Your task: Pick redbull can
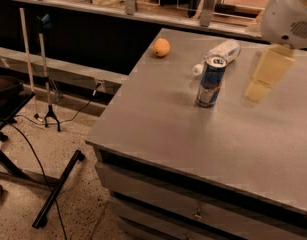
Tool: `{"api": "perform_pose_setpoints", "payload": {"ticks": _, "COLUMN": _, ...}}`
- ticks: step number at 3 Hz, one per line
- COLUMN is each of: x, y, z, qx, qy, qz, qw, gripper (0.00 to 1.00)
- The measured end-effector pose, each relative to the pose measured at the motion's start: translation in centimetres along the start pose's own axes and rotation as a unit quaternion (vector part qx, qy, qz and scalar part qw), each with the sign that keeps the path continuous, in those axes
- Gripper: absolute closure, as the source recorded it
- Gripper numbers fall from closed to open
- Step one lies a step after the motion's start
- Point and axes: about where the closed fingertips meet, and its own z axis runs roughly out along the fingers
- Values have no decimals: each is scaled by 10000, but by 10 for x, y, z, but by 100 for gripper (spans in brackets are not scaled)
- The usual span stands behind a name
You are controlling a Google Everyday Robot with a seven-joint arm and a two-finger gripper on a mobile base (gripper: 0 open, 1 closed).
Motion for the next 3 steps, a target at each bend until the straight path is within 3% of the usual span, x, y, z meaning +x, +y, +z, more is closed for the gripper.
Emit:
{"api": "perform_pose_setpoints", "payload": {"ticks": 2, "x": -48, "y": -39, "z": 26, "qx": -151, "qy": -410, "qz": 219, "qw": 9988, "gripper": 0}}
{"api": "perform_pose_setpoints", "payload": {"ticks": 3, "x": -55, "y": -45, "z": 44, "qx": -274, "qy": -430, "qz": 369, "qw": 9980, "gripper": 0}}
